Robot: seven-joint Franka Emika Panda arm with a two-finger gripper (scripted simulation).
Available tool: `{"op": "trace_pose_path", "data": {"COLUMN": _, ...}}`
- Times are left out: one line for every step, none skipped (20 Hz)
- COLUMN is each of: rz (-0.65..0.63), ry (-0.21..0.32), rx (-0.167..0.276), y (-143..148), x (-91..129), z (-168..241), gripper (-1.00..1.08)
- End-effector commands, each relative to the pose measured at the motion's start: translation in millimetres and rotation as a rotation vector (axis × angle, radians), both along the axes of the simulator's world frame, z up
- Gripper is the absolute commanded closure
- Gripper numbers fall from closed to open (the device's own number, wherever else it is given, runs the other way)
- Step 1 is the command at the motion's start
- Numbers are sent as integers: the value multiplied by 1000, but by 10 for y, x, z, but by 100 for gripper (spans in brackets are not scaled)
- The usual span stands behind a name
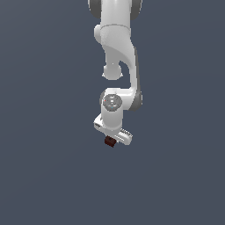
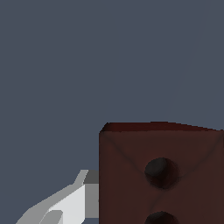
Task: Pick up the object and move it to a goal position.
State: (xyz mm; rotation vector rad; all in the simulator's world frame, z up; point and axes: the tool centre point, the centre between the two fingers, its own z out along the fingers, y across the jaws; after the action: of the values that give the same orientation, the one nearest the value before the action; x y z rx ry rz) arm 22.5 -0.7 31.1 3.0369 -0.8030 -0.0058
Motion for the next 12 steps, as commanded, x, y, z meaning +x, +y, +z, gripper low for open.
{"op": "trace_pose_path", "data": {"rz": 0, "ry": -3, "rx": 0, "y": -9, "x": 51, "z": 74, "gripper": 108}}
{"op": "trace_pose_path", "data": {"rz": 0, "ry": -3, "rx": 0, "y": -14, "x": 74, "z": 108, "gripper": 108}}
{"op": "trace_pose_path", "data": {"rz": 0, "ry": -3, "rx": 0, "y": -19, "x": 100, "z": 147, "gripper": 108}}
{"op": "trace_pose_path", "data": {"rz": 0, "ry": -3, "rx": 0, "y": -25, "x": 129, "z": 189, "gripper": 108}}
{"op": "trace_pose_path", "data": {"rz": 0, "ry": -3, "rx": -1, "y": -33, "x": 160, "z": 237, "gripper": 108}}
{"op": "trace_pose_path", "data": {"rz": 0, "ry": -3, "rx": -1, "y": -40, "x": 195, "z": 288, "gripper": 108}}
{"op": "trace_pose_path", "data": {"rz": 0, "ry": -3, "rx": -1, "y": -47, "x": 232, "z": 342, "gripper": 108}}
{"op": "trace_pose_path", "data": {"rz": 0, "ry": -3, "rx": -1, "y": -55, "x": 271, "z": 399, "gripper": 108}}
{"op": "trace_pose_path", "data": {"rz": 0, "ry": -3, "rx": -1, "y": -63, "x": 312, "z": 459, "gripper": 108}}
{"op": "trace_pose_path", "data": {"rz": 0, "ry": -3, "rx": -1, "y": -72, "x": 355, "z": 521, "gripper": 108}}
{"op": "trace_pose_path", "data": {"rz": 0, "ry": -3, "rx": -1, "y": -81, "x": 400, "z": 585, "gripper": 108}}
{"op": "trace_pose_path", "data": {"rz": 0, "ry": -3, "rx": -1, "y": -90, "x": 446, "z": 651, "gripper": 108}}
